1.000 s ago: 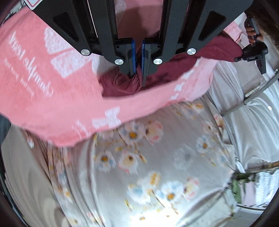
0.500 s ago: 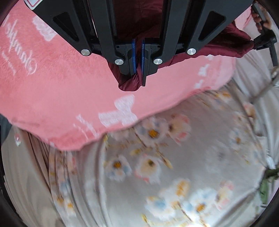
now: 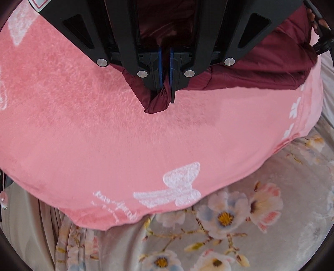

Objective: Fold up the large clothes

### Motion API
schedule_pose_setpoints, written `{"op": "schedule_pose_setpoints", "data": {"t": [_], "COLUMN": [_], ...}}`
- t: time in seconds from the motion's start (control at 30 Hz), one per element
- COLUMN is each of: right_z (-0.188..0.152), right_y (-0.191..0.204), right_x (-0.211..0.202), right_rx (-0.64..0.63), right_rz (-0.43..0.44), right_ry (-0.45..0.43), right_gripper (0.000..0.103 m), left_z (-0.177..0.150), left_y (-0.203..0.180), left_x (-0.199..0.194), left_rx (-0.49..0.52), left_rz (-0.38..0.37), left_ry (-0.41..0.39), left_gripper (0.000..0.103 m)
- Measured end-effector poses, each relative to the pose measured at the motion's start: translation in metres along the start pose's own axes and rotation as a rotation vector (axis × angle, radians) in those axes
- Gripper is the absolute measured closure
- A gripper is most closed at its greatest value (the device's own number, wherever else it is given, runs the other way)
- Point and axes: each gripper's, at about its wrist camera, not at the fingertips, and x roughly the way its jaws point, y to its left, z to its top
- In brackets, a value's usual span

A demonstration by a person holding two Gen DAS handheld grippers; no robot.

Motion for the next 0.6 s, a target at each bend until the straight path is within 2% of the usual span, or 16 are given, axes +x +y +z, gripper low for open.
{"op": "schedule_pose_setpoints", "data": {"t": [0.1,0.23,0.27,0.3,0.37,0.4,0.43,0.47,0.53,0.6], "right_z": [-0.004,0.000,0.001,0.001,0.002,0.001,0.000,-0.001,-0.004,-0.010], "right_y": [-0.005,-0.015,-0.021,-0.023,-0.024,-0.021,-0.015,-0.008,0.014,0.040], "right_x": [0.011,-0.005,-0.019,-0.031,-0.064,-0.078,-0.094,-0.102,-0.110,-0.107], "right_rx": [0.027,0.071,0.089,0.098,0.086,0.064,0.029,0.002,-0.074,-0.158], "right_rz": [0.018,0.092,0.116,0.130,0.148,0.155,0.165,0.167,0.185,0.201], "right_ry": [0.016,-0.005,-0.032,-0.056,-0.126,-0.153,-0.181,-0.194,-0.187,-0.163], "right_gripper": [0.097,0.091,0.087,0.079,0.066,0.064,0.064,0.063,0.057,0.057], "left_z": [-0.002,0.001,0.002,0.003,0.004,0.005,0.006,0.007,0.008,0.009], "left_y": [-0.006,-0.004,0.000,0.005,0.015,0.021,0.024,0.025,0.023,0.014], "left_x": [0.006,0.003,-0.005,-0.014,-0.037,-0.053,-0.065,-0.074,-0.101,-0.128], "left_rx": [0.020,0.029,0.023,0.019,0.010,0.007,0.005,0.007,0.026,0.051], "left_rz": [-0.004,-0.008,-0.017,-0.029,-0.064,-0.089,-0.102,-0.097,-0.029,-0.010], "left_ry": [-0.033,-0.045,-0.049,-0.059,-0.093,-0.111,-0.126,-0.137,-0.209,-0.288], "left_gripper": [0.097,0.096,0.095,0.094,0.083,0.079,0.069,0.052,0.035,0.031]}}
